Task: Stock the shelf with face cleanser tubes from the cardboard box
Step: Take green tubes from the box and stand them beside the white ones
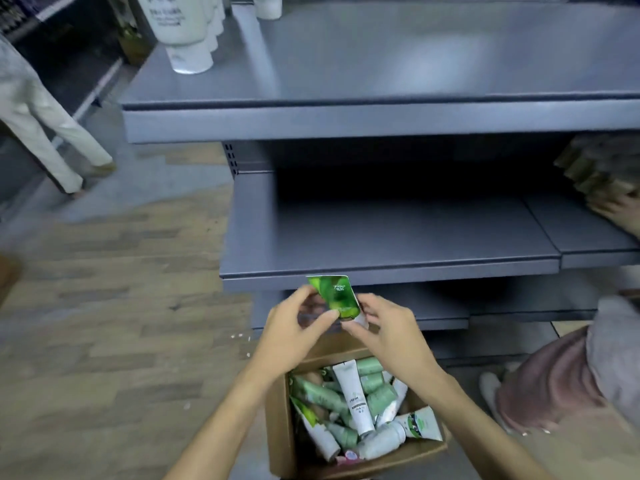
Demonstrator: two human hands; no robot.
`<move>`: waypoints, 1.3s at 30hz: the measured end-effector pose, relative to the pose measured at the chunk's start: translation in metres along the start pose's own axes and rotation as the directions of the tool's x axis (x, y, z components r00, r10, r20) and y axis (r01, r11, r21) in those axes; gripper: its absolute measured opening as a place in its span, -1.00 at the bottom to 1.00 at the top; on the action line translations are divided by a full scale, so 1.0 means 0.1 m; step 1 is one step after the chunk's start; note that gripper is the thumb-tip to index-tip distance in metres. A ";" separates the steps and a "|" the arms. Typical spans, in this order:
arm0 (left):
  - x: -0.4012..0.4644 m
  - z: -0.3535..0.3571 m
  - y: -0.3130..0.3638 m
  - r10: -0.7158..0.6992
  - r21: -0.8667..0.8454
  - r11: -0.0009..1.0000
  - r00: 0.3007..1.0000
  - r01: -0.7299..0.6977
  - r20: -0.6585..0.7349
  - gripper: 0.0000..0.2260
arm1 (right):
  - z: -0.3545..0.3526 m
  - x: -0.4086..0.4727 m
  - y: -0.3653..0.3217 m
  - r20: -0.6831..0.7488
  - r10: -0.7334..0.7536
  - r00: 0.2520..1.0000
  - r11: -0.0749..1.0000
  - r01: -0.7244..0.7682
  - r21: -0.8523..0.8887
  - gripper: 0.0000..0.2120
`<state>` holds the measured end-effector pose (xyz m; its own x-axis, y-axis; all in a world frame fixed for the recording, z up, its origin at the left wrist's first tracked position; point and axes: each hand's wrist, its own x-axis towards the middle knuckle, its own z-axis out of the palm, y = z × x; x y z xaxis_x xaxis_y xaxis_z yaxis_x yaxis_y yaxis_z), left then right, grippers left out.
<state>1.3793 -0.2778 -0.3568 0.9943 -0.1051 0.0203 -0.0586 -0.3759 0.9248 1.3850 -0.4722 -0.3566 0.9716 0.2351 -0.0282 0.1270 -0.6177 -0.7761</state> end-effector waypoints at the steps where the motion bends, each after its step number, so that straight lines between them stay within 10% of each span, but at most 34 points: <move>1: 0.02 -0.02 0.11 0.017 -0.072 0.997 1.000 -0.019 -0.026 -0.77 | -0.04 0.00 -0.08 -0.020 -0.027 0.999 0.999 0.028 0.037 -0.73; 8: 0.08 -0.27 0.88 0.152 -0.256 0.945 0.966 -0.204 -0.208 -0.74 | -0.54 0.07 -0.86 -0.138 -0.193 0.971 0.962 0.216 0.170 -0.69; 22: 0.48 -1.18 2.52 0.509 0.089 0.850 0.764 -0.520 -0.395 -0.76 | -1.58 0.59 -2.28 -0.240 -0.482 0.843 0.850 0.516 0.105 -0.62; 39: 1.27 -1.25 2.46 0.479 0.270 0.878 0.725 -0.396 -0.495 -0.88 | -1.97 1.06 -2.25 -0.261 -0.406 0.876 0.844 0.250 -0.475 -0.32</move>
<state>1.5019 -0.2682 -0.0786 0.7369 0.1993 0.6459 -0.4694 -0.5367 0.7012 1.4986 -0.4558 -0.0612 0.8515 0.2612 0.4547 0.4447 -0.8191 -0.3624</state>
